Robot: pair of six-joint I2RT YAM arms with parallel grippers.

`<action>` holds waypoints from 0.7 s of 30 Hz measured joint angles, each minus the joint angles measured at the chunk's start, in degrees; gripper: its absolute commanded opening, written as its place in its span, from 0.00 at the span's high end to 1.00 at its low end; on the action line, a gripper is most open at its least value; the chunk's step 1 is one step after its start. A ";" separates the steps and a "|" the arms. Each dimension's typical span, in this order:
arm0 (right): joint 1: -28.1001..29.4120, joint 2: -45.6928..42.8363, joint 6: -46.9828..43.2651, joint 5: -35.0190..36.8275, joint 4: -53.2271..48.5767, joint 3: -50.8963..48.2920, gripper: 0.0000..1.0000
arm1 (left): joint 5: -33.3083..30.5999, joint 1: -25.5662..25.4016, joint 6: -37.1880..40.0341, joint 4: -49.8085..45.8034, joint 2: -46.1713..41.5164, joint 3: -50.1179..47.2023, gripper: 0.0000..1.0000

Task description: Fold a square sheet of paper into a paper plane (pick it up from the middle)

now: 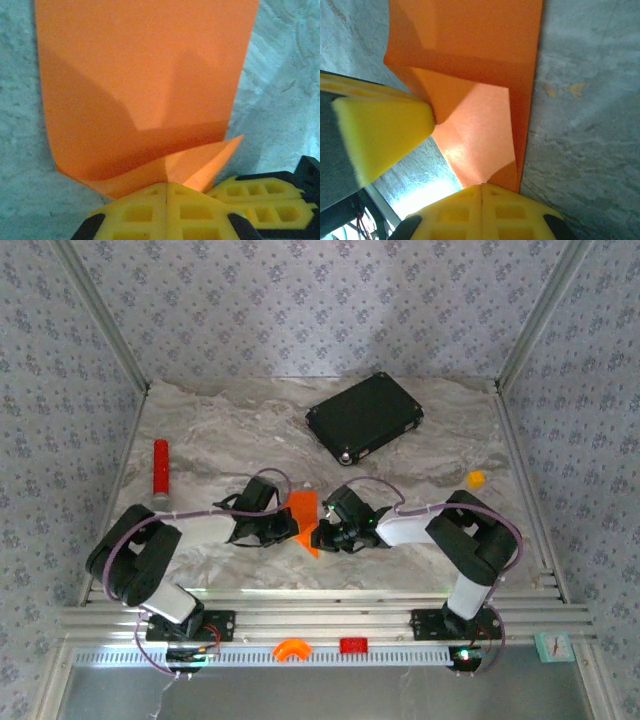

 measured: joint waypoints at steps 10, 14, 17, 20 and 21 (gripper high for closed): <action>0.00 0.00 0.17 0.00 0.00 0.00 0.94 | 0.20 -1.97 0.83 -0.15 -0.24 0.92 0.93; 0.00 0.00 0.17 0.00 -0.02 0.00 0.94 | -0.04 -1.97 1.38 -0.42 1.51 0.92 0.99; 0.00 0.00 0.17 0.02 -0.02 0.00 0.94 | -0.42 -1.73 1.92 -1.31 1.86 0.92 1.00; 0.04 -0.02 0.17 0.02 -0.02 0.00 0.94 | -0.46 -0.96 2.54 -1.79 1.84 0.92 1.00; 0.04 -0.02 0.17 0.02 -0.02 0.00 0.94 | -0.35 -0.48 2.84 -1.99 1.84 0.92 1.00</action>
